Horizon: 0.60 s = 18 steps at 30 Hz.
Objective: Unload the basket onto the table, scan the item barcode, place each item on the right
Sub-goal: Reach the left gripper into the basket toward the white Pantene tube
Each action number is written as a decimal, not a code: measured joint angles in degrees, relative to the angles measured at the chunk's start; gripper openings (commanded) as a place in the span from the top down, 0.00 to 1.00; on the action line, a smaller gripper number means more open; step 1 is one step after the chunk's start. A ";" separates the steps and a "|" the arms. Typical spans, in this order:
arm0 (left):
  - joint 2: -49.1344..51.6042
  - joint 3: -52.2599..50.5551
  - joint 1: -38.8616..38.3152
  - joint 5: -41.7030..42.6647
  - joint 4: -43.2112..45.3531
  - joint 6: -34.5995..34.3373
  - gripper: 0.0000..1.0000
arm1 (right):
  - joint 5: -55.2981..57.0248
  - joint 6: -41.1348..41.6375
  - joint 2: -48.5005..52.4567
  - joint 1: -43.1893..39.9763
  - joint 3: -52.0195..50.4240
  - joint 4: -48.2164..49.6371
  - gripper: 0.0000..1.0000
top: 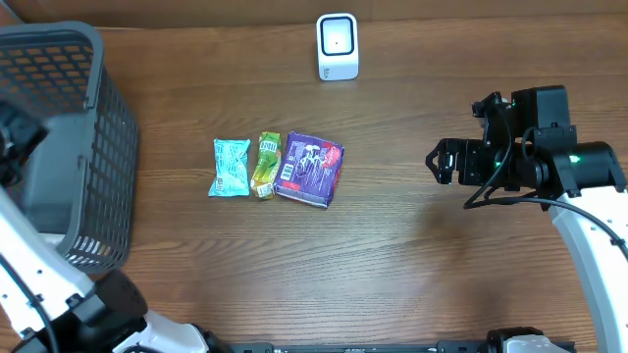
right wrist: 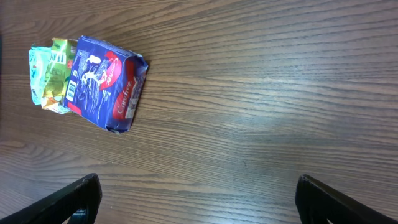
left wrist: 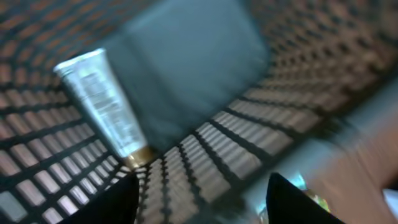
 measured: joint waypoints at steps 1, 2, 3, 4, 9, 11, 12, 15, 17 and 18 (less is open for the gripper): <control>0.00 -2.03 1.31 -0.20 1.22 -0.76 0.41 | 0.00 -0.04 0.00 0.00 0.00 -0.02 0.00; 0.02 -4.13 2.36 -0.39 2.49 -1.40 0.41 | -0.02 0.00 0.00 0.00 0.00 -0.04 0.00; 0.04 -6.67 3.13 -0.57 4.20 -1.99 0.42 | -0.02 -0.02 0.00 0.00 0.00 0.00 0.00; 0.07 -9.09 3.74 -0.61 5.57 -2.47 0.42 | -0.02 -0.04 0.00 0.00 0.00 -0.02 0.00; 0.24 -22.75 6.34 -0.83 13.16 -4.63 0.30 | 0.00 -0.04 0.00 0.00 0.00 -0.04 0.00; 0.35 -26.91 7.45 -0.96 15.43 -5.31 0.25 | -0.02 -0.04 0.00 0.00 0.00 0.00 0.00; 0.39 -28.76 8.04 -1.09 16.46 -5.60 0.24 | -0.02 -0.04 0.00 0.00 0.00 -0.02 0.00; 0.39 -33.70 9.49 -2.62 20.02 -5.70 0.14 | -0.02 -0.07 0.00 0.00 0.00 0.02 0.00; 0.39 -36.79 10.08 -3.65 23.02 -6.12 0.11 | 0.00 -0.04 0.00 0.00 0.00 0.07 0.00; 0.39 -38.42 10.27 -4.13 24.61 -6.23 0.10 | -0.02 -0.04 0.00 0.00 0.00 0.09 0.00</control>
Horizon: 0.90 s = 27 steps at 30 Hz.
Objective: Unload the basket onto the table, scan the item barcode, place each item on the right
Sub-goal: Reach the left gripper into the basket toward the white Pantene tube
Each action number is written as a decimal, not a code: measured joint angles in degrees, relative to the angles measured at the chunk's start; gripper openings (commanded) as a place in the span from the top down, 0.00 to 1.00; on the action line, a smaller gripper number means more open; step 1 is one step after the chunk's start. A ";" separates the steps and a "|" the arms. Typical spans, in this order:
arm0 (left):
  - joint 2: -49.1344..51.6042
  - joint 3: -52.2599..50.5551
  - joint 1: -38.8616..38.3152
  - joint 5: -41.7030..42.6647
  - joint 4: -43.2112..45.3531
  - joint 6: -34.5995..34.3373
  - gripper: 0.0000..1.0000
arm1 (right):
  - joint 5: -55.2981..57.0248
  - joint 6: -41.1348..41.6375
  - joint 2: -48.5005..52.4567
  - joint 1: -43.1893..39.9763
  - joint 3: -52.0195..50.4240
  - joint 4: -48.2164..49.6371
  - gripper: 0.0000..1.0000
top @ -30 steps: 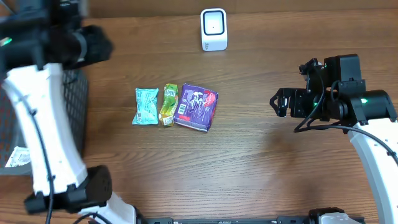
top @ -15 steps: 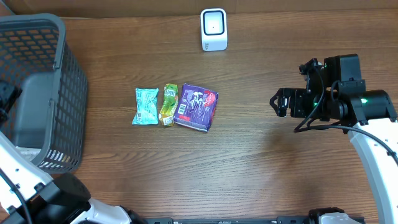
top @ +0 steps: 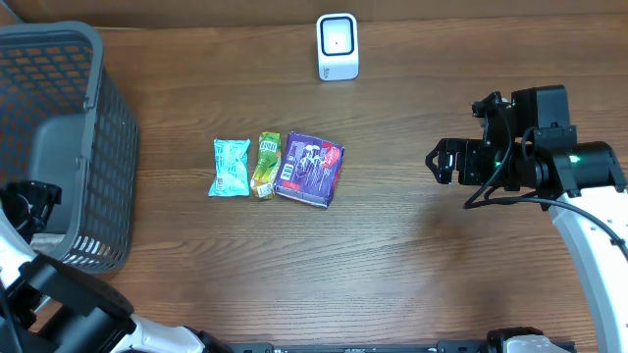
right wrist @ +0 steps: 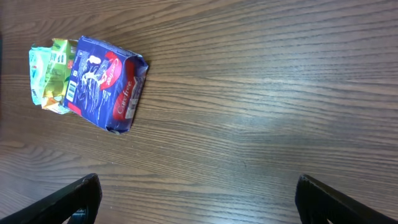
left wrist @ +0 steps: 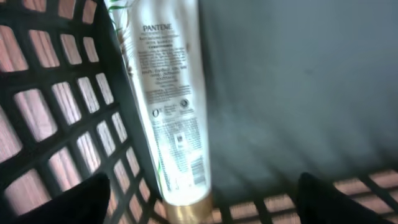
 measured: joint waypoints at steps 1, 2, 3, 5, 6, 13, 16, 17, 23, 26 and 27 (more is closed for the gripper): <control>0.00 -1.60 0.04 -0.37 1.53 -0.07 0.10 | 0.00 0.00 0.00 0.00 0.00 -0.02 0.00; 0.00 -3.10 0.02 -0.61 3.19 -0.07 0.10 | 0.00 0.00 0.00 0.00 0.00 -0.02 0.00; 0.00 -4.59 0.02 -0.81 4.72 -0.07 0.10 | 0.00 -0.02 0.00 0.00 0.00 -0.07 0.00; 0.00 -7.41 0.02 -1.14 7.54 -0.09 0.10 | 0.00 -0.02 0.00 0.00 0.00 -0.04 0.00; 0.00 -8.74 0.02 -1.27 8.85 -0.09 0.10 | 0.02 0.02 0.00 0.00 0.00 -0.04 0.00; 0.00 -17.77 -0.59 -1.25 18.73 -0.11 0.06 | 0.00 0.02 0.00 0.00 0.00 -0.02 0.00; 0.00 -21.22 -0.63 -1.75 22.34 -0.09 0.11 | 0.00 0.02 0.00 0.00 0.00 -0.07 0.00; 0.00 -22.60 -0.61 -1.64 23.56 -0.20 0.14 | 0.00 0.00 0.02 0.00 0.00 -0.09 0.00; -0.57 -26.71 -0.57 -2.38 28.09 -0.44 0.96 | 0.00 0.00 0.02 0.00 0.00 -0.11 0.00; -1.49 -26.75 -0.57 -2.73 28.63 -0.35 0.96 | 0.00 0.00 0.02 0.00 0.00 -0.09 0.00; -1.90 -26.69 -0.57 -2.29 29.03 -0.35 0.96 | 0.00 0.00 0.02 0.00 0.00 -0.11 0.00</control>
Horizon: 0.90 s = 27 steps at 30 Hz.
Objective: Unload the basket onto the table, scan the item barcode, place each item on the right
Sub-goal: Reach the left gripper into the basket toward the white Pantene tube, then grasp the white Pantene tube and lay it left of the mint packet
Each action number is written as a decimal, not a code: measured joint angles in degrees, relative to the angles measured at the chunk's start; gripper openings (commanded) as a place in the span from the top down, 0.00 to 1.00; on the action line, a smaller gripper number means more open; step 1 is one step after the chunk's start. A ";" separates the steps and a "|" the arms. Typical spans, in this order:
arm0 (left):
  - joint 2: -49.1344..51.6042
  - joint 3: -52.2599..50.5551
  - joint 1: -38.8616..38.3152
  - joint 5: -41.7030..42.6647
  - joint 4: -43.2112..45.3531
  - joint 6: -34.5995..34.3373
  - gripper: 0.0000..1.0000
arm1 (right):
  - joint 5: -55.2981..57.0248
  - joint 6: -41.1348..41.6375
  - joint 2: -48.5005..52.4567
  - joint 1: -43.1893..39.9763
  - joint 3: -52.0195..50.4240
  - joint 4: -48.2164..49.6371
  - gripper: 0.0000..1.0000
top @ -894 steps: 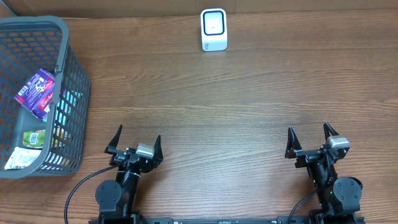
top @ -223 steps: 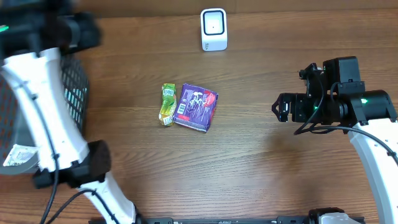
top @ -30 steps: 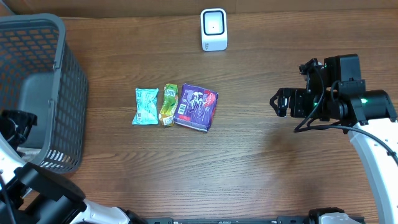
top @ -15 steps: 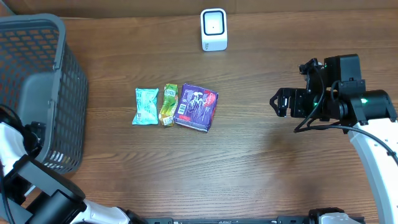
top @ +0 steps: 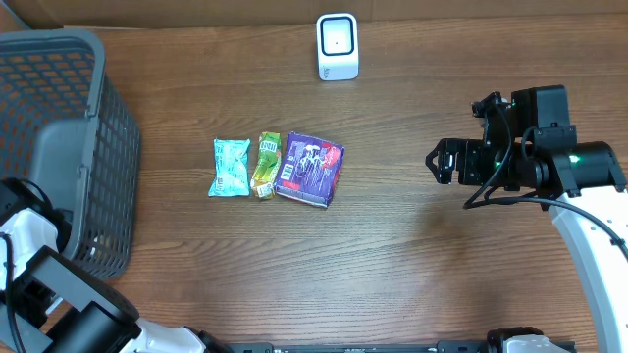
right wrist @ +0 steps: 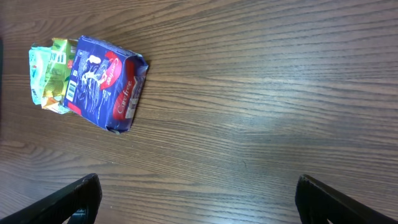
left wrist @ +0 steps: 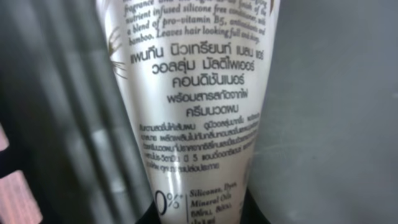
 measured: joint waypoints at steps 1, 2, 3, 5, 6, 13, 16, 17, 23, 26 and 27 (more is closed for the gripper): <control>0.15 0.15 0.00 0.50 -0.15 0.11 0.96 | 0.00 0.00 0.00 0.00 0.00 0.00 0.00; 0.37 0.50 0.00 0.72 -0.55 0.22 0.96 | 0.00 0.00 0.00 0.00 0.00 0.04 0.00; 0.48 1.44 0.24 1.68 -1.86 0.55 0.96 | 0.00 -0.02 0.00 0.00 0.00 -0.02 0.00; 0.92 3.23 0.44 4.46 -4.55 1.31 0.96 | -0.02 0.00 0.00 0.00 0.00 0.00 0.00; 1.11 4.35 0.42 6.01 -5.88 1.95 0.96 | 0.00 0.02 0.00 0.00 0.00 0.02 0.00; 2.32 29.62 -0.26 20.39 -18.47 7.65 0.96 | 0.00 0.00 0.00 0.00 0.00 0.00 0.00; 2.14 43.82 -2.47 25.11 -24.48 10.01 0.96 | 0.00 0.00 0.00 0.00 0.00 0.20 0.00; 1.90 47.52 -3.69 26.29 -26.36 10.99 0.96 | 0.00 0.00 0.00 0.00 0.00 0.33 0.00; 0.90 61.07 -18.27 29.18 -37.07 18.47 0.96 | 0.02 0.00 0.00 0.00 0.00 0.63 0.00; 0.76 61.35 -28.61 27.65 -41.03 21.92 0.96 | 0.00 0.00 0.00 0.00 0.00 0.68 0.00; 0.76 60.61 -32.00 26.18 -41.79 22.67 0.96 | 0.00 0.00 0.00 0.00 0.00 0.70 0.00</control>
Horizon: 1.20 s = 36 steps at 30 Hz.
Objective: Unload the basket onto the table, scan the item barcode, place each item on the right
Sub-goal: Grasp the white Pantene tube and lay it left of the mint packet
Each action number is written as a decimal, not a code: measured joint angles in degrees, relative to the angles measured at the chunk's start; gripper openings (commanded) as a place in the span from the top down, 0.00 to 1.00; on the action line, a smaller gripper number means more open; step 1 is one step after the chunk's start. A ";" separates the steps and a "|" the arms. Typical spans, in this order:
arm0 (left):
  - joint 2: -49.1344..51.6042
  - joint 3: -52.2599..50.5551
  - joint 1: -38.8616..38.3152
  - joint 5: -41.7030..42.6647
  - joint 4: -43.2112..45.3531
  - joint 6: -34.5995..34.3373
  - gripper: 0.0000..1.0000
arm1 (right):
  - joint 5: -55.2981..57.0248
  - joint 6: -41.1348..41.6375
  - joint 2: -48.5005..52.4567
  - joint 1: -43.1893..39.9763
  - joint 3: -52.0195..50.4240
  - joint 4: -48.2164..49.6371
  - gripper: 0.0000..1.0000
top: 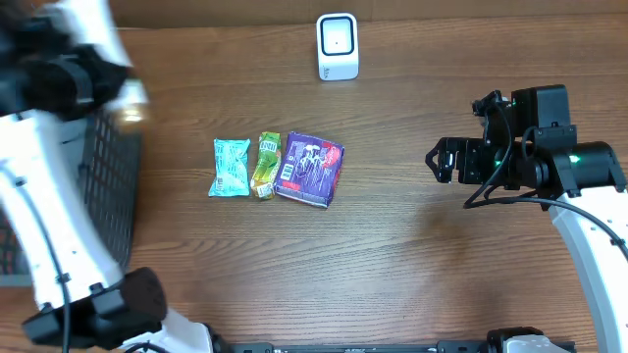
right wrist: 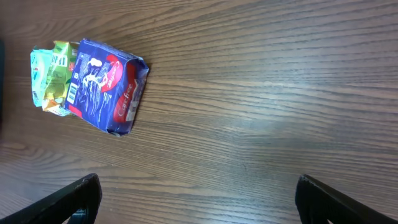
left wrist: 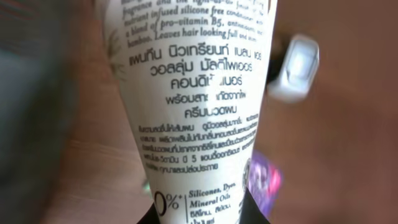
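A white Pantene tube (left wrist: 193, 112) with printed text fills the left wrist view, and my left gripper (left wrist: 199, 216) is shut on its lower part, dark fingers (left wrist: 254, 211) on both sides. Overhead, the left arm (top: 74, 69) is raised and blurred over the basket's right rim. Past the tube, blurred, is the white scanner (left wrist: 297, 67), which stands at the table's back (top: 337, 46). My right gripper (right wrist: 205, 202) hangs open above bare wood at the right (top: 439, 162).
A dark mesh basket (top: 116, 186) stands at the left edge, mostly hidden by the left arm. A teal packet (top: 231, 167), a green packet (top: 266, 164) and a purple pack (top: 309, 168) lie side by side mid-table.
My left gripper, then down inside the basket and shut on the tube, is now raised out of the basket with the tube still in it. The scanner now shows behind the tube. The right arm has not moved.
My left gripper was open above the basket with the tube lying inside. It was then lower, close over the tube, then shut on it inside the basket. Now it holds the tube above the table. The right arm stayed in place throughout.
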 measured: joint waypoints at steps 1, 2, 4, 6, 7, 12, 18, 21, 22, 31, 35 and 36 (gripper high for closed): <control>0.00 -1.11 -3.32 -1.62 -0.46 0.52 0.96 | 0.00 0.00 0.00 0.00 0.00 0.00 0.00; 0.00 -2.40 -6.29 -3.45 -0.63 1.05 0.96 | 0.02 0.00 0.00 0.00 0.00 0.02 0.00; 0.04 -6.08 -11.82 -7.76 0.42 1.81 0.96 | 0.02 0.02 0.00 0.00 0.00 0.02 0.00; 0.31 -10.62 -16.35 -12.68 2.40 2.21 0.96 | 0.00 0.02 0.00 0.00 0.00 0.17 0.00; 0.66 -12.76 -18.01 -15.13 3.32 2.43 0.96 | 0.02 0.00 0.00 0.00 0.00 0.20 0.00; 3.45 -23.98 -21.44 -26.67 10.93 3.65 0.96 | 0.00 0.02 0.00 0.00 0.00 0.22 0.00; 5.66 -35.91 -18.38 -32.76 22.05 8.11 0.95 | 0.00 0.00 0.00 0.00 0.00 0.20 0.00; 5.75 -40.37 -15.91 -33.88 26.69 11.41 0.96 | 0.00 0.00 0.00 0.00 0.00 0.22 0.00; 5.75 -41.97 -15.12 -34.12 28.37 12.85 0.96 | 0.00 -0.02 0.00 0.00 0.00 0.20 0.00; 6.82 -55.65 -12.41 -28.98 43.01 22.99 0.96 | 0.00 0.00 0.00 0.00 0.00 0.24 0.00; 6.64 -57.99 -12.28 -25.46 48.59 24.28 0.96 | 0.00 0.02 0.00 0.00 0.00 0.20 0.00; 6.64 -58.12 -12.31 -24.06 49.48 24.37 0.96 | -0.02 0.02 0.00 0.00 0.00 0.24 0.00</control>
